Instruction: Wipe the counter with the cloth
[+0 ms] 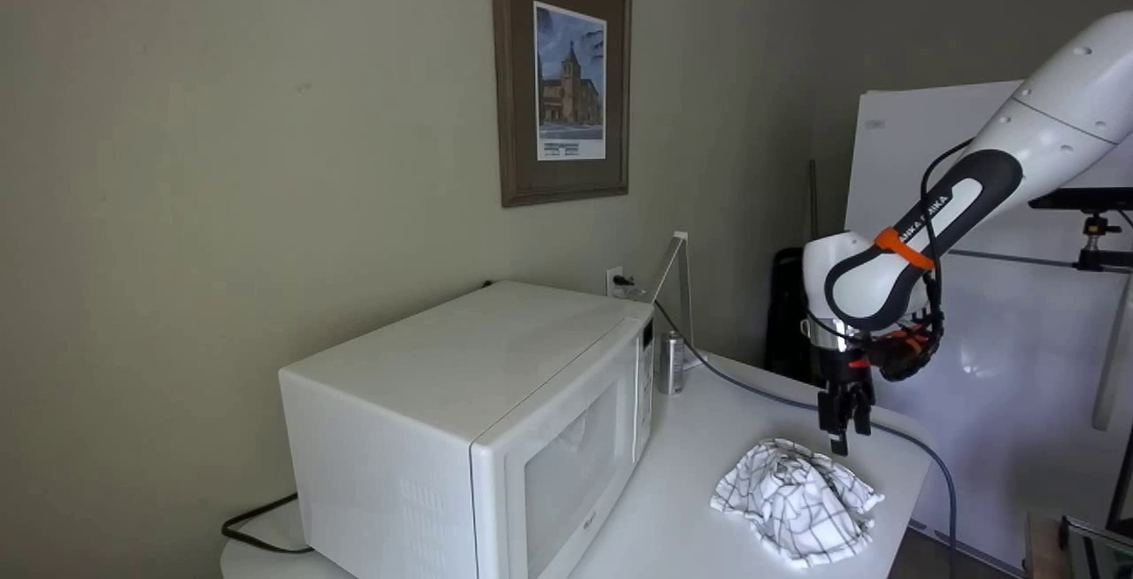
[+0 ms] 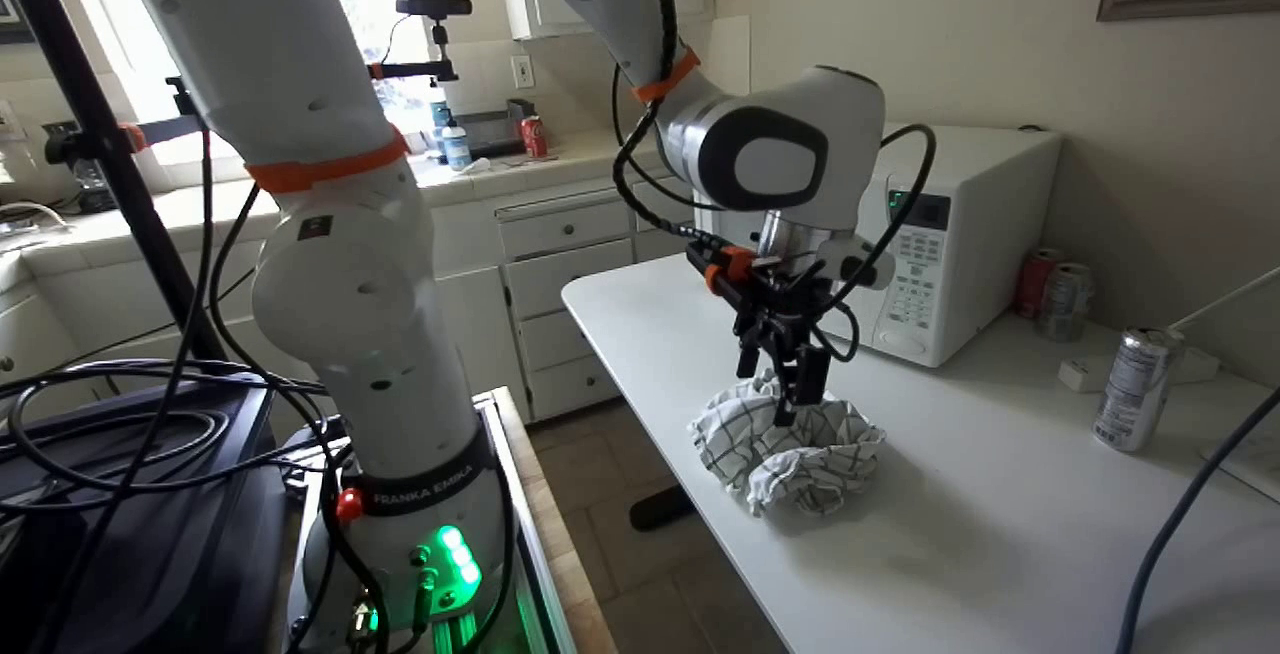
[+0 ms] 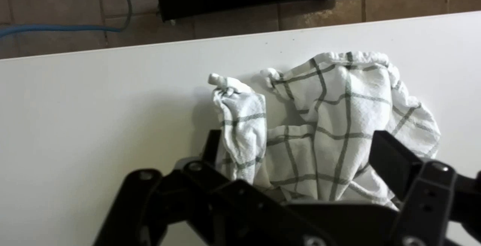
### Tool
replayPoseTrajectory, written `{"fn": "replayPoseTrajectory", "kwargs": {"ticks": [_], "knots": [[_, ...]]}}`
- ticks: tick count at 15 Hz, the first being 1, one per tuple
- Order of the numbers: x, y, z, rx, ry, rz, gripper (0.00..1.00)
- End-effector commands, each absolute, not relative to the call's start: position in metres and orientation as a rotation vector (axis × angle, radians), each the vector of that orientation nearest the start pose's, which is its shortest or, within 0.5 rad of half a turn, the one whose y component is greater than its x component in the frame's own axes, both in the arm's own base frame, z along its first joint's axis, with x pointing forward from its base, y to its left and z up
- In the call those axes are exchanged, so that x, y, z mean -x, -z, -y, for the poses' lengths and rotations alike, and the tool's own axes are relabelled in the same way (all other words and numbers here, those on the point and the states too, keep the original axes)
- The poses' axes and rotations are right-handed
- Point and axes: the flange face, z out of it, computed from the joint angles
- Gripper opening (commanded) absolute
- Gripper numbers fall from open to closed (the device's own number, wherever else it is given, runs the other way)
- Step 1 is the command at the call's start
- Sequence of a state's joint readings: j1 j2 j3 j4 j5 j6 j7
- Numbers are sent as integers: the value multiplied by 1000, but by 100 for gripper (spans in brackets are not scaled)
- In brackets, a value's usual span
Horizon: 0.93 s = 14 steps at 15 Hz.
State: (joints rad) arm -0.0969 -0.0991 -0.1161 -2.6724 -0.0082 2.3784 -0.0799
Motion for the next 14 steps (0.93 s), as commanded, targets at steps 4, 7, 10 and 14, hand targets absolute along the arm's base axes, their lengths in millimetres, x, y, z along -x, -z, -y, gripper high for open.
{"fn": "replayPoseTrajectory", "kwargs": {"ticks": [4, 7, 10, 14], "knots": [[-379, -197, 57, 3007, -13, -59, 100], [-381, -198, 44, 2988, 151, 26, 100], [-386, -193, 31, 2968, 204, 91, 100], [-392, -179, 32, 3052, 288, 114, 100]]}}
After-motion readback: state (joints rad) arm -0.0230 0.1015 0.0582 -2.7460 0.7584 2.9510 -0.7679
